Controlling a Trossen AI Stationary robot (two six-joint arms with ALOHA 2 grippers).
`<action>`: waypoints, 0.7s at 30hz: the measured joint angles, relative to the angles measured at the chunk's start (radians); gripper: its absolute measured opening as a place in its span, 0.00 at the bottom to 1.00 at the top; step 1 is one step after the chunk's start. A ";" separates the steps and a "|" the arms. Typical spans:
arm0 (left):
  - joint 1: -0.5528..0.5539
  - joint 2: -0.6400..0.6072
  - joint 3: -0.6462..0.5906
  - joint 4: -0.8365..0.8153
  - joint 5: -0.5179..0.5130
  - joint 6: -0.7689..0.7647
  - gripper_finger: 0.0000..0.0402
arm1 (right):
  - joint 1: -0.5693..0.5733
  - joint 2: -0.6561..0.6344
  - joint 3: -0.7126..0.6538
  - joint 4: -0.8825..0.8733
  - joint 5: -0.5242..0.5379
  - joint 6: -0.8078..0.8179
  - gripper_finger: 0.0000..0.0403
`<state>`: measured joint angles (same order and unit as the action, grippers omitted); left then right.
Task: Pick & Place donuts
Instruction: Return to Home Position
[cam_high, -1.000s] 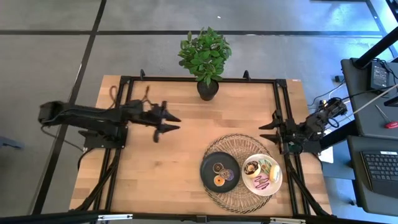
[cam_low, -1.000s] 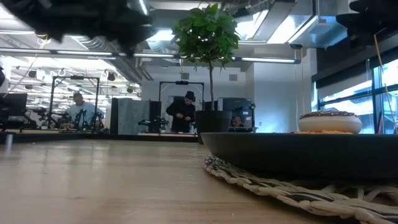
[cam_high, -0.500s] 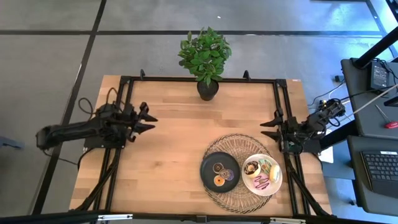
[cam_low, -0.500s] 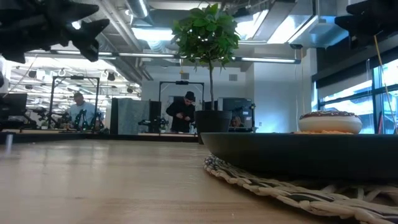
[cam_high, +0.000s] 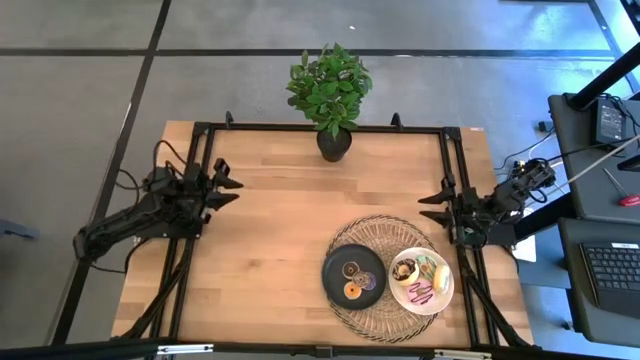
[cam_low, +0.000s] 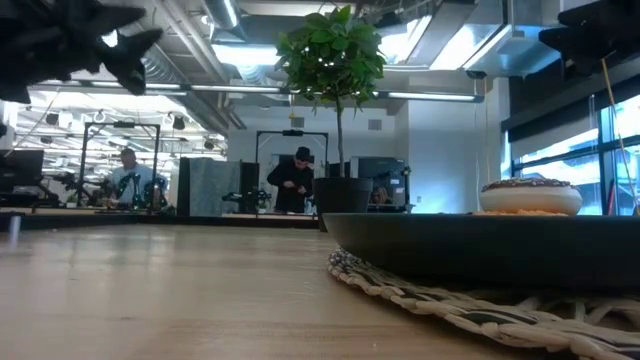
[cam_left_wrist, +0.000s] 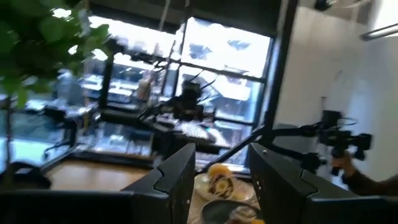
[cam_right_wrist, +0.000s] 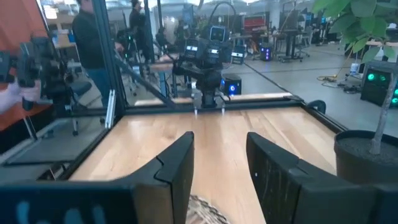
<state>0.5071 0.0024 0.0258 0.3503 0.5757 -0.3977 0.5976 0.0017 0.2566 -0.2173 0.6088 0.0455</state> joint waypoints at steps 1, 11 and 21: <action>0.015 -0.001 -0.003 -0.012 -0.002 0.000 0.36 | 0.000 0.000 0.009 -0.022 0.000 0.003 0.37; 0.064 -0.002 -0.017 -0.086 -0.243 0.113 0.37 | 0.000 0.000 0.054 -0.098 0.039 -0.002 0.37; 0.064 -0.003 -0.017 -0.121 -0.317 0.123 0.36 | 0.000 0.000 -0.050 0.091 0.119 -0.083 0.37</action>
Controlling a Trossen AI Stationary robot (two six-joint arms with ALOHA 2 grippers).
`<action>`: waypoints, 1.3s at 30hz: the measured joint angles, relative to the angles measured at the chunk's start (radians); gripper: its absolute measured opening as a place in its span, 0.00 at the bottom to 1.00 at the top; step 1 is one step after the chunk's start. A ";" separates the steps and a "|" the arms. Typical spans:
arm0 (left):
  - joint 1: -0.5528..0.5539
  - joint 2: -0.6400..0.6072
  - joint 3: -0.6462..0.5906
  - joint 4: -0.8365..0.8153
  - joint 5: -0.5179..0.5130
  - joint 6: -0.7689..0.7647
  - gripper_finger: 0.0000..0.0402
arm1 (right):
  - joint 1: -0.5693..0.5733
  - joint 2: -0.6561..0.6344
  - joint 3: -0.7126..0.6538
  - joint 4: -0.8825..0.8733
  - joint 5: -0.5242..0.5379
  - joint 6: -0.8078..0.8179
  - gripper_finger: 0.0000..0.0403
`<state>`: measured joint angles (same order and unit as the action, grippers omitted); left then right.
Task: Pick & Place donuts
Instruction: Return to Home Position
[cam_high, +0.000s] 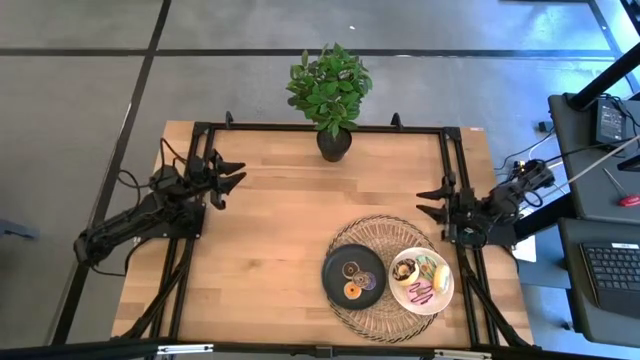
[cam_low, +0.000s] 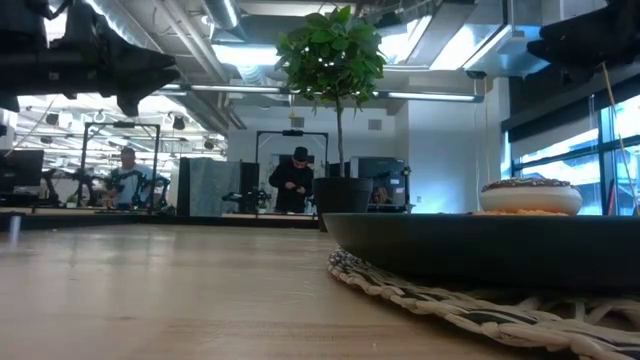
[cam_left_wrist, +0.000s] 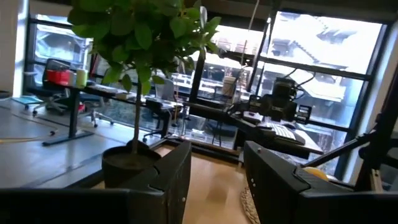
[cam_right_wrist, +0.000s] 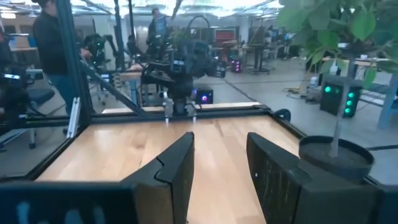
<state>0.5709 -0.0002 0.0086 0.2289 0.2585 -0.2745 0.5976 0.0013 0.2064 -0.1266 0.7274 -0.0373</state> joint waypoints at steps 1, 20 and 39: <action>0.000 0.000 0.000 -0.003 -0.002 0.000 0.36 | 0.000 0.000 -0.014 0.023 0.007 -0.005 0.37; -0.001 0.000 0.000 -0.024 -0.003 0.000 0.36 | -0.088 0.001 -0.200 0.266 -0.037 -0.018 0.37; -0.005 0.000 0.000 -0.120 -0.182 0.017 0.36 | -0.627 0.000 -0.200 0.272 -0.492 0.051 0.37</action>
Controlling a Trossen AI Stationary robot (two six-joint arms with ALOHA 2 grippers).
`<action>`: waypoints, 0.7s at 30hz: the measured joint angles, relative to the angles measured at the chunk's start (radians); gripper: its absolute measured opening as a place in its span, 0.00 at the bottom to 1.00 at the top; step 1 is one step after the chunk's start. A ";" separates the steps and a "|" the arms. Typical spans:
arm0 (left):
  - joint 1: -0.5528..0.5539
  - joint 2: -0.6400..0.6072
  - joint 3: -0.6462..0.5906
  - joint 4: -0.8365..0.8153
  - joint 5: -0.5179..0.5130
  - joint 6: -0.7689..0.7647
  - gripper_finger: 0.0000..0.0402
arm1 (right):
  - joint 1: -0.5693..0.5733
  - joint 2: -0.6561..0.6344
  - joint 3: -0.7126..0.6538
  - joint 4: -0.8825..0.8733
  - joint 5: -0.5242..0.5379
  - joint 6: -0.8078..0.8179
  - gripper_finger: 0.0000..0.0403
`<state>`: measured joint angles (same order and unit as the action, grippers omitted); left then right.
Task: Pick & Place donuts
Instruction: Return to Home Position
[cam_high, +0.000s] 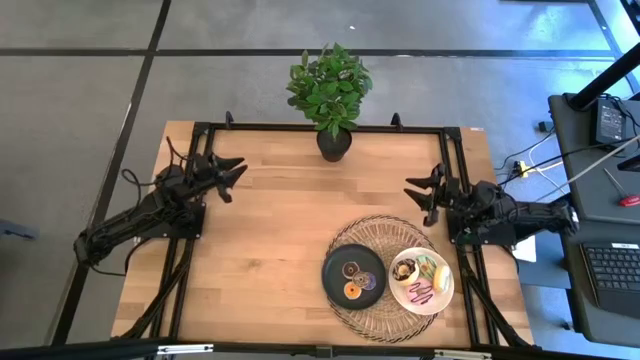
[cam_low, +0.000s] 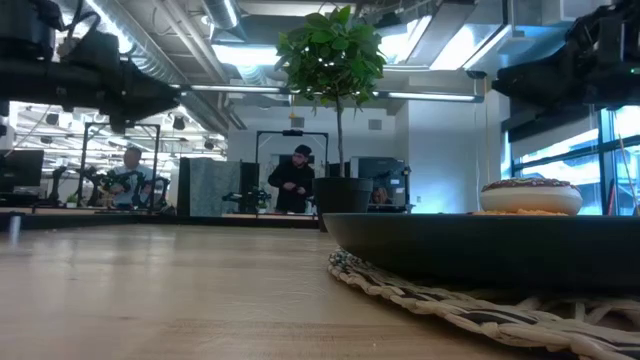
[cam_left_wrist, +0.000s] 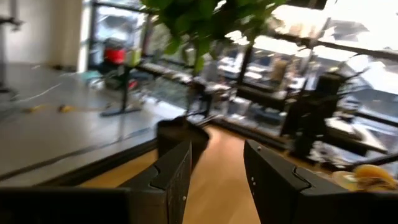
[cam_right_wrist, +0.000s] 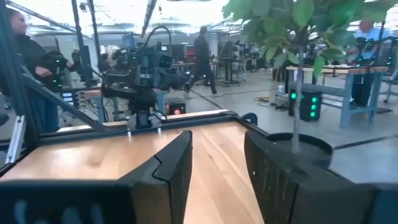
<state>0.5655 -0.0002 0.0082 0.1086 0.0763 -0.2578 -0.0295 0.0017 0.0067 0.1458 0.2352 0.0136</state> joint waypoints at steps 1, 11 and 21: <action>-0.003 0.000 0.000 -0.018 -0.030 -0.003 0.36 | -0.014 0.000 0.000 0.000 -0.010 0.001 0.37; -0.024 0.002 0.000 -0.092 -0.110 0.038 0.36 | -0.107 0.000 0.000 -0.039 0.007 -0.022 0.37; -0.024 0.013 0.000 -0.092 -0.083 0.036 0.36 | -0.161 0.004 0.000 -0.092 -0.045 -0.057 0.37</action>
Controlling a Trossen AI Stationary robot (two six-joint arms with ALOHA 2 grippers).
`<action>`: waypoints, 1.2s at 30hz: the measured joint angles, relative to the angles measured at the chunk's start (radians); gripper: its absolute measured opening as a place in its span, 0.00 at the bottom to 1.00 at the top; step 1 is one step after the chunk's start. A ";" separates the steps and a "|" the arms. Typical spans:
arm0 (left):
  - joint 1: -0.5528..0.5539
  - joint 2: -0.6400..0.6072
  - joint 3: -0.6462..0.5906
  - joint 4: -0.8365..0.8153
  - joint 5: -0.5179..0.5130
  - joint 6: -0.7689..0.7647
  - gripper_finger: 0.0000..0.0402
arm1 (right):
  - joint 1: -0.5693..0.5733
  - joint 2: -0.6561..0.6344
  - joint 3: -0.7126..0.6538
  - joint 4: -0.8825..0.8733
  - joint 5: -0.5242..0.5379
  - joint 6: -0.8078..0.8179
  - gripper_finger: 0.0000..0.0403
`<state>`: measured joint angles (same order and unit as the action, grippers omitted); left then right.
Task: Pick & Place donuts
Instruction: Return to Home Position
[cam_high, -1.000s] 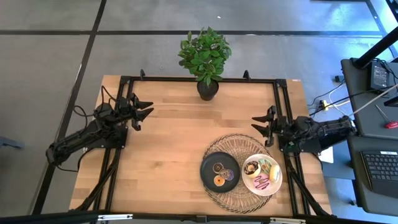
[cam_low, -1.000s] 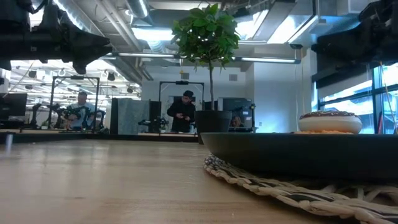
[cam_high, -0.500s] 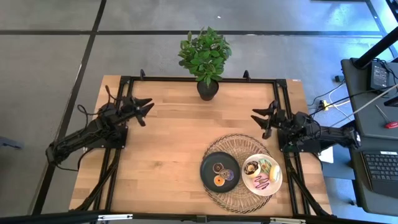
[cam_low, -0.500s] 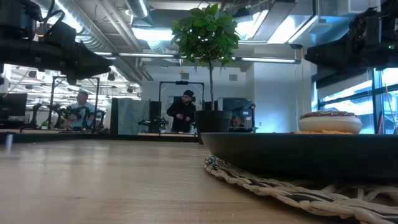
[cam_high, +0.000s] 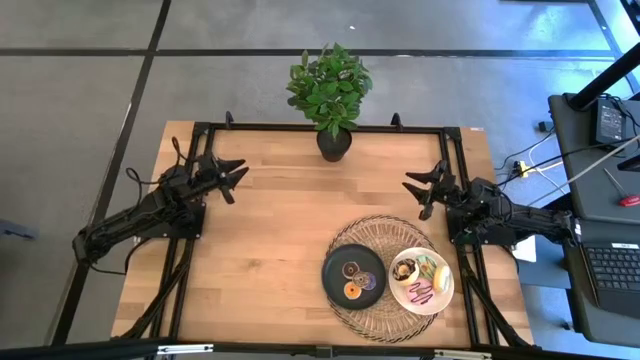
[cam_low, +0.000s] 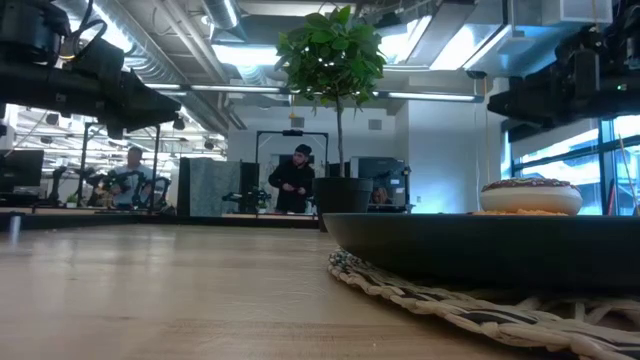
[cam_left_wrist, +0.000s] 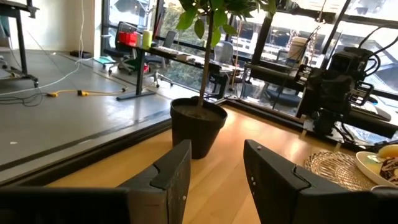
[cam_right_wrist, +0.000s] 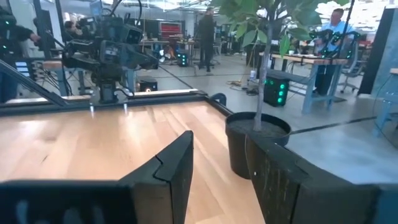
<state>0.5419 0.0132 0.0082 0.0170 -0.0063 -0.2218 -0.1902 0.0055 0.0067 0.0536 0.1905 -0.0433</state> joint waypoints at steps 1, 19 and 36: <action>0.000 0.000 0.000 0.000 0.000 0.000 0.36 | -0.002 0.000 0.000 0.000 0.000 -0.009 0.37; 0.000 0.001 0.000 0.000 -0.001 0.000 0.36 | -0.003 0.002 0.000 -0.001 -0.002 -0.014 0.37; 0.000 0.001 0.000 0.001 -0.001 0.000 0.36 | -0.003 0.002 0.000 -0.001 -0.001 -0.014 0.37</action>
<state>0.5419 0.0139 0.0082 0.0177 -0.0071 -0.2221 -0.1936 0.0078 0.0067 0.0528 0.1898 -0.0575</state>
